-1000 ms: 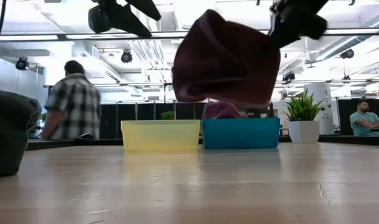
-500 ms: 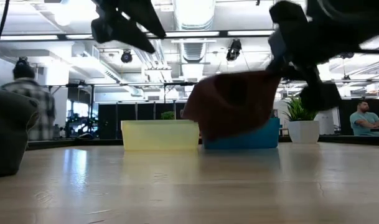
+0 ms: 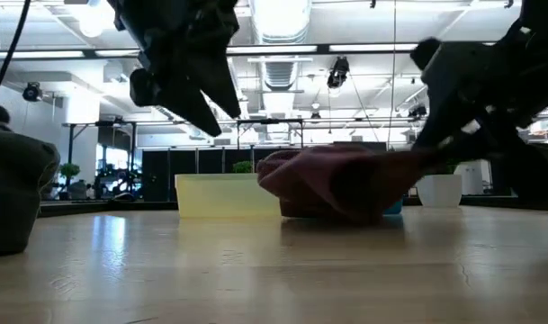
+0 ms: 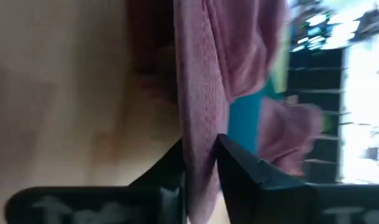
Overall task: Sort caps
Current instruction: Put the red cap into the blue bin
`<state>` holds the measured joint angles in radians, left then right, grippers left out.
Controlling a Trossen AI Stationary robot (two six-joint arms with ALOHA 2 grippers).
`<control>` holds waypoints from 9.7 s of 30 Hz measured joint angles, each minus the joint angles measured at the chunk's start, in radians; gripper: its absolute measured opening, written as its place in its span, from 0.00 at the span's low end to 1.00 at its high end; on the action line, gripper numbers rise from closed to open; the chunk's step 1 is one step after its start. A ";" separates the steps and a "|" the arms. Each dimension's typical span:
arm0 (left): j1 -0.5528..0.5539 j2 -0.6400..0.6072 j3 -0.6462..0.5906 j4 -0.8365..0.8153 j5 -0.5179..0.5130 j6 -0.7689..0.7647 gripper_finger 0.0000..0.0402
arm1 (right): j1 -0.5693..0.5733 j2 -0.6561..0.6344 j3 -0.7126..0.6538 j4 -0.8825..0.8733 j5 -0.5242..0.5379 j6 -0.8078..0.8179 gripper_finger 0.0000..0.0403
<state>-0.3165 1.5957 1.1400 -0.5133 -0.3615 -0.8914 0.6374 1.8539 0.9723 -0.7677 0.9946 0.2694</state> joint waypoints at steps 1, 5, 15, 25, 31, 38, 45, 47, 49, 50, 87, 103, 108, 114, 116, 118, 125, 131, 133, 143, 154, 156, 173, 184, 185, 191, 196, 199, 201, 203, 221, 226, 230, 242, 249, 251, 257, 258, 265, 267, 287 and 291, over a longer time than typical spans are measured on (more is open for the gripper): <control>0.005 0.003 0.000 -0.002 0.011 -0.006 0.58 | 0.000 -0.002 -0.001 -0.001 -0.038 0.016 0.19; 0.022 0.018 0.000 -0.003 0.022 -0.011 0.58 | 0.006 -0.002 -0.004 -0.002 -0.168 0.057 0.28; 0.053 0.023 0.000 0.021 0.024 -0.046 0.58 | 0.067 -0.074 -0.022 0.043 -0.326 0.327 0.39; 0.111 0.048 -0.001 0.196 0.119 -0.071 0.58 | 0.107 -0.166 -0.034 0.054 -0.365 0.487 0.60; 0.160 0.083 -0.007 0.210 0.204 -0.110 0.58 | 0.136 -0.215 -0.037 0.043 -0.369 0.528 0.66; 0.180 0.091 -0.131 0.289 0.240 -0.296 0.58 | 0.136 -0.338 -0.131 0.047 -0.459 0.808 0.61; 0.180 0.108 -0.334 0.786 0.248 -0.485 0.58 | 0.100 -0.495 -0.294 0.246 -0.526 1.101 0.57; 0.180 0.125 -0.360 0.853 0.231 -0.494 0.58 | 0.074 -0.518 -0.333 0.346 -0.539 1.120 0.57; 0.180 0.144 -0.361 0.855 0.228 -0.481 0.58 | 0.042 -0.528 -0.361 0.426 -0.556 1.132 0.57; 0.180 0.153 -0.360 0.853 0.227 -0.468 0.58 | 0.023 -0.529 -0.370 0.447 -0.565 1.135 0.57; 0.182 0.166 -0.383 0.859 0.211 -0.228 0.58 | -0.093 -0.506 -0.425 0.424 -0.743 1.065 0.54; 0.182 0.125 -0.498 1.040 0.132 -0.317 0.58 | -0.187 -0.628 -0.421 0.439 -0.653 0.988 0.53; 0.182 0.150 -0.474 1.092 0.132 -0.321 0.58 | -0.225 -0.564 -0.421 0.466 -0.675 0.964 0.49; 0.182 0.211 -0.445 1.165 0.133 -0.342 0.58 | -0.237 -0.446 -0.418 0.488 -0.727 0.950 0.42; 0.182 0.225 -0.444 1.216 0.132 -0.357 0.58 | -0.237 -0.432 -0.416 0.491 -0.727 0.949 0.40; 0.182 0.228 -0.443 1.253 0.132 -0.369 0.58 | -0.237 -0.432 -0.419 0.490 -0.736 0.946 0.37; 0.182 0.228 -0.443 1.360 0.135 -0.357 0.58 | -0.237 -0.454 -0.422 0.479 -0.745 0.924 0.31; 0.184 0.223 -0.459 1.344 0.173 -0.284 0.58 | -0.237 -0.453 -0.422 0.477 -0.746 0.923 0.30; 0.186 0.218 -0.485 1.332 0.176 -0.276 0.58 | -0.237 -0.454 -0.422 0.476 -0.746 0.923 0.30; 0.196 0.171 -0.609 1.461 0.152 -0.344 0.58 | -0.237 -0.453 -0.423 0.467 -0.746 0.927 0.30; 0.195 0.222 -0.496 1.459 0.252 -0.182 0.58 | -0.237 -0.452 -0.423 0.464 -0.746 0.923 0.30; 0.194 0.227 -0.481 1.429 0.277 -0.172 0.58 | -0.237 -0.452 -0.423 0.462 -0.746 0.923 0.30; 0.192 0.321 -0.355 1.377 0.420 -0.095 0.57 | -0.237 -0.451 -0.424 0.457 -0.757 0.923 0.30; 0.193 0.315 -0.314 1.346 0.429 -0.084 0.25 | -0.237 -0.451 -0.424 0.457 -0.758 0.925 0.30; 0.193 0.315 -0.307 1.327 0.413 -0.074 0.21 | -0.237 -0.452 -0.424 0.457 -0.758 0.926 0.30; 0.213 0.313 -0.270 1.275 0.387 -0.034 0.05 | -0.237 -0.452 -0.424 0.457 -0.761 0.926 0.30; 0.249 0.300 -0.235 1.280 0.493 -0.021 0.05 | -0.237 -0.454 -0.424 0.459 -0.760 0.896 0.30; 0.268 0.295 -0.213 1.281 0.588 -0.025 0.05 | -0.237 -0.475 -0.425 0.458 -0.759 0.847 0.30; 0.283 0.291 -0.197 1.281 0.649 -0.040 0.05 | -0.236 -0.501 -0.427 0.451 -0.753 0.799 0.30; 0.302 0.283 -0.176 1.300 0.728 -0.059 0.05 | -0.236 -0.537 -0.430 0.444 -0.746 0.752 0.30; 0.526 0.230 0.088 1.270 1.187 -0.138 0.05 | -0.237 -0.700 -0.425 0.403 -0.628 0.599 0.30; 0.591 0.230 0.217 0.963 1.348 0.003 0.05 | -0.237 -0.761 -0.425 0.353 -0.621 0.603 0.30; 0.652 0.231 0.351 0.494 1.387 0.314 0.05 | -0.237 -0.812 -0.425 0.310 -0.605 0.636 0.30; 0.796 0.253 0.670 0.082 1.216 0.878 0.05 | -0.252 -0.842 -0.424 0.291 -0.565 0.677 0.30; 0.814 0.274 0.617 0.071 1.211 0.998 0.06 | -0.253 -0.806 -0.425 0.292 -0.579 0.722 0.30; 0.812 0.283 0.589 0.068 1.218 1.006 0.06 | -0.253 -0.797 -0.424 0.292 -0.582 0.726 0.30; 0.802 0.300 0.540 0.079 1.206 1.021 0.06 | -0.263 -0.791 -0.424 0.294 -0.582 0.753 0.30; 0.802 0.301 0.540 0.082 1.190 1.020 0.07 | -0.269 -0.791 -0.424 0.294 -0.579 0.753 0.30; 0.798 0.301 0.549 0.123 1.026 0.944 0.09 | -0.328 -0.791 -0.424 0.329 -0.576 0.693 0.30; 0.794 0.301 0.552 0.130 0.971 0.924 0.13 | -0.355 -0.792 -0.424 0.355 -0.576 0.670 0.32; 0.752 0.218 0.549 -0.235 0.634 0.817 0.40 | -0.912 -0.799 -0.424 0.627 -0.794 0.426 0.52; 0.751 0.216 0.541 -0.268 0.633 0.774 0.40 | -1.067 -0.781 -0.424 0.671 -0.908 0.426 0.52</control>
<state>0.4347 1.8122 1.6812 -0.7817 0.2714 -0.1174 -0.4295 1.0726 0.5484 -0.0966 0.0865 0.6952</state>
